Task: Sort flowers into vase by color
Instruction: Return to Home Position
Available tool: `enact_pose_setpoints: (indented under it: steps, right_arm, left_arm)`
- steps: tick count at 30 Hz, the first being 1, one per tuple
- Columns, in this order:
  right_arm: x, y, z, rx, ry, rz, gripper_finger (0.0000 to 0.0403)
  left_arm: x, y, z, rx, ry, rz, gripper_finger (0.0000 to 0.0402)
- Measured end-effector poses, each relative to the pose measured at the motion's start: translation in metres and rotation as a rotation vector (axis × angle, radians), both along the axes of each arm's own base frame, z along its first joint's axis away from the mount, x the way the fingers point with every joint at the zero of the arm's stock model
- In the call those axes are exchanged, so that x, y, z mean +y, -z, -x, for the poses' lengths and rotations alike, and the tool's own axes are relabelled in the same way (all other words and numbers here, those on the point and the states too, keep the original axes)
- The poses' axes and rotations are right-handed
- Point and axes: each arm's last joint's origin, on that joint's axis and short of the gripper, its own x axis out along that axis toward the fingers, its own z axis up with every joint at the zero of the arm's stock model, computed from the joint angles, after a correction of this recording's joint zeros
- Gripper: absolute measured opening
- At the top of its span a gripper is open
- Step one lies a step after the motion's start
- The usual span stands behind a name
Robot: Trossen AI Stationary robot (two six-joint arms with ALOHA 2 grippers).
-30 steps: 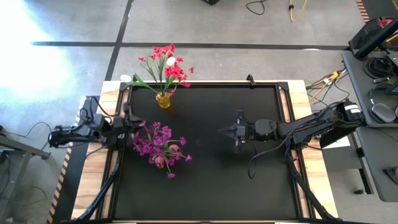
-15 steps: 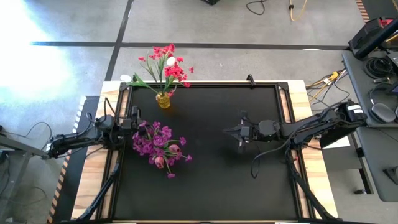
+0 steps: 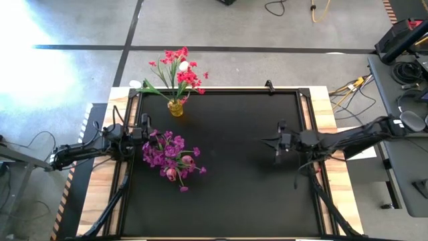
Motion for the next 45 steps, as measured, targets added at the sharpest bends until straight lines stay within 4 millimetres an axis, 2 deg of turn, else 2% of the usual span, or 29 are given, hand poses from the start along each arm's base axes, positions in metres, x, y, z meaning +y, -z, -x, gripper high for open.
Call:
enact_pose_setpoints:
  steps: [9,17,22,27,34,40,45]
  right_arm:
    - [-0.004,0.012,0.029,0.008,0.037,0.028,0.0009]
    - [-0.008,0.007,0.043,-0.038,0.056,0.030,0.0009]
    - [-0.012,0.004,0.048,-0.075,0.114,0.017,0.0009]
    - [-0.012,0.008,0.048,-0.041,0.117,0.014,0.0009]
    - [-0.012,0.009,0.049,-0.029,0.118,0.004,0.0009]
    - [-0.012,0.003,0.055,-0.116,0.091,-0.037,0.0009]
    - [-0.016,0.000,0.058,-0.158,0.236,-0.044,0.0009]
  left_arm:
    - [0.000,0.000,0.000,0.006,-0.006,-0.003,0.0000]
    - [0.002,0.003,0.000,0.047,-0.056,-0.002,0.0000]
    - [0.003,0.007,0.000,0.068,-0.099,0.037,0.0000]
    - [0.003,0.008,-0.001,0.079,-0.080,0.063,0.0000]
    - [0.003,0.011,-0.003,0.094,-0.071,0.204,0.0000]
    - [0.003,0.014,-0.005,0.139,-0.075,0.151,0.0000]
    - [0.004,0.015,-0.006,0.155,-0.076,0.156,0.0000]
